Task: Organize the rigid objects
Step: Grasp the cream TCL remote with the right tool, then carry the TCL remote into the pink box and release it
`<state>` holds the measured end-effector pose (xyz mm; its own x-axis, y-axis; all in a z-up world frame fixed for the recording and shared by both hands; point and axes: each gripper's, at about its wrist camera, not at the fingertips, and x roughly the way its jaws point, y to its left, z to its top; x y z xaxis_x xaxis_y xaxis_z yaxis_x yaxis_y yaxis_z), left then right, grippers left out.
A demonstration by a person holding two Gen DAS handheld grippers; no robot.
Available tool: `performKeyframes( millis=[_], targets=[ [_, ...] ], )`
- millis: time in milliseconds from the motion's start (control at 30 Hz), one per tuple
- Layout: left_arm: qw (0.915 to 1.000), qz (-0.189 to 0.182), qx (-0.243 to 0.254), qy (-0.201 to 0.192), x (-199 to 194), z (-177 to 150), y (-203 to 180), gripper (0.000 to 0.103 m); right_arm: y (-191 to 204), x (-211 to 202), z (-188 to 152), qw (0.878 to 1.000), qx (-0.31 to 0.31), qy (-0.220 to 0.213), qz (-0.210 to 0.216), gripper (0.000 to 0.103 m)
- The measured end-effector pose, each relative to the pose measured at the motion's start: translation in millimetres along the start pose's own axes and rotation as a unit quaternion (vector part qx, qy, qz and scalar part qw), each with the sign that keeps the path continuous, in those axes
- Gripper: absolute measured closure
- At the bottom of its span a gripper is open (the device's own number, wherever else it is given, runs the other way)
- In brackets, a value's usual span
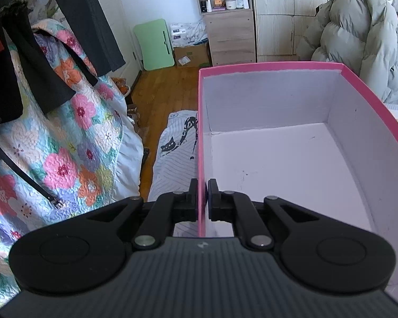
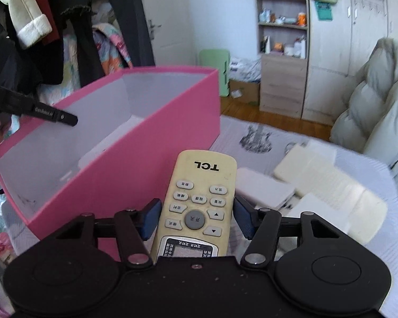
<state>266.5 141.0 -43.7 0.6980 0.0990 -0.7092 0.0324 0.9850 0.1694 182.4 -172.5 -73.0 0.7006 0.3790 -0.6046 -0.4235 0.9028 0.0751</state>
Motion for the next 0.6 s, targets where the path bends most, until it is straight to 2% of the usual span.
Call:
performKeyframes(
  millis=[267, 333, 433, 500, 600],
  targets=[
    [0.9999, 0.000, -0.007, -0.009, -3, -2, 0, 0.097, 2, -26, 17, 0.999, 0.012, -0.048, -0.006, 0.039],
    [1.0000, 0.002, -0.005, -0.008, -3, -3, 1, 0.097, 5, -36, 32, 0.998, 0.010, -0.063, 0.007, 0.039],
    [0.9999, 0.002, -0.004, -0.009, -4, -2, 1, 0.097, 15, -44, 70, 0.996, 0.005, -0.077, 0.050, 0.038],
    [0.9999, 0.002, -0.004, -0.010, -5, -3, 1, 0.098, 23, -37, 96, 0.995, 0.026, -0.060, 0.079, 0.038],
    [0.9999, 0.002, -0.005, -0.014, -6, -3, 1, 0.098, 35, -4, 136, 0.990, 0.058, -0.007, 0.127, 0.038]
  ],
)
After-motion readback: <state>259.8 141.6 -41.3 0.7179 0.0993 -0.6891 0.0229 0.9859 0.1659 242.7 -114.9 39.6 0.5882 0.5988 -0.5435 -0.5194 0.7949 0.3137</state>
